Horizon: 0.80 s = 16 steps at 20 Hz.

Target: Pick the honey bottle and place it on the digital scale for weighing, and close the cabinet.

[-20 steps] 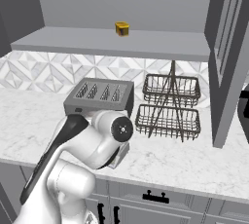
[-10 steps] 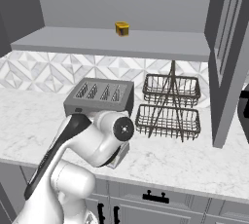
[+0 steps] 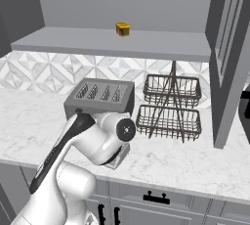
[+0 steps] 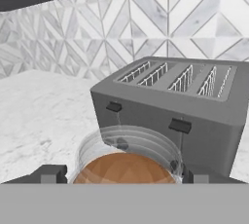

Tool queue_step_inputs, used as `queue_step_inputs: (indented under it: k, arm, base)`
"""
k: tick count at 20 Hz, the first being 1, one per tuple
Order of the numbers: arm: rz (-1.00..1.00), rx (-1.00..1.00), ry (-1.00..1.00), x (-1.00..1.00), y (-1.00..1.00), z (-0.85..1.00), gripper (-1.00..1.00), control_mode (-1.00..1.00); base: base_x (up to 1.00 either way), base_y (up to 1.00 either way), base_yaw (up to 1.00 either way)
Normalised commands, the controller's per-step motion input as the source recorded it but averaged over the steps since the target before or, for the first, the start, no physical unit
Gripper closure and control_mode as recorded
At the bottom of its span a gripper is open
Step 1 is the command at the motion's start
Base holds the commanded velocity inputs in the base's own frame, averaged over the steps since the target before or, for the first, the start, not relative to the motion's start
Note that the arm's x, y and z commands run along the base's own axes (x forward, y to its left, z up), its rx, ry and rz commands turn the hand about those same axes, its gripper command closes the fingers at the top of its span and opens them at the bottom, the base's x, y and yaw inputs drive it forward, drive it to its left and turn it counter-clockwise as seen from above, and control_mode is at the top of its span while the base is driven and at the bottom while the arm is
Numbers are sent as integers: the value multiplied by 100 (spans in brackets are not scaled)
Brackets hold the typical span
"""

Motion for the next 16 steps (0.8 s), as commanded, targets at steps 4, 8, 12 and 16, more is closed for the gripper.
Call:
queue_step_inputs:
  k: [4,8,12,16]
  arm:
    - [4,3,-5,8,0,-10,100,-100]
    - [5,5,-5,18,0,-15,100,-100]
    - [5,4,-3,25,0,-12,100,-100]
    - [6,3,-3,29,0,-22,100,-100]
  base:
    - [0,0,0]
    - [0,0,0]
    - [0,0,0]
    - [0,0,0]
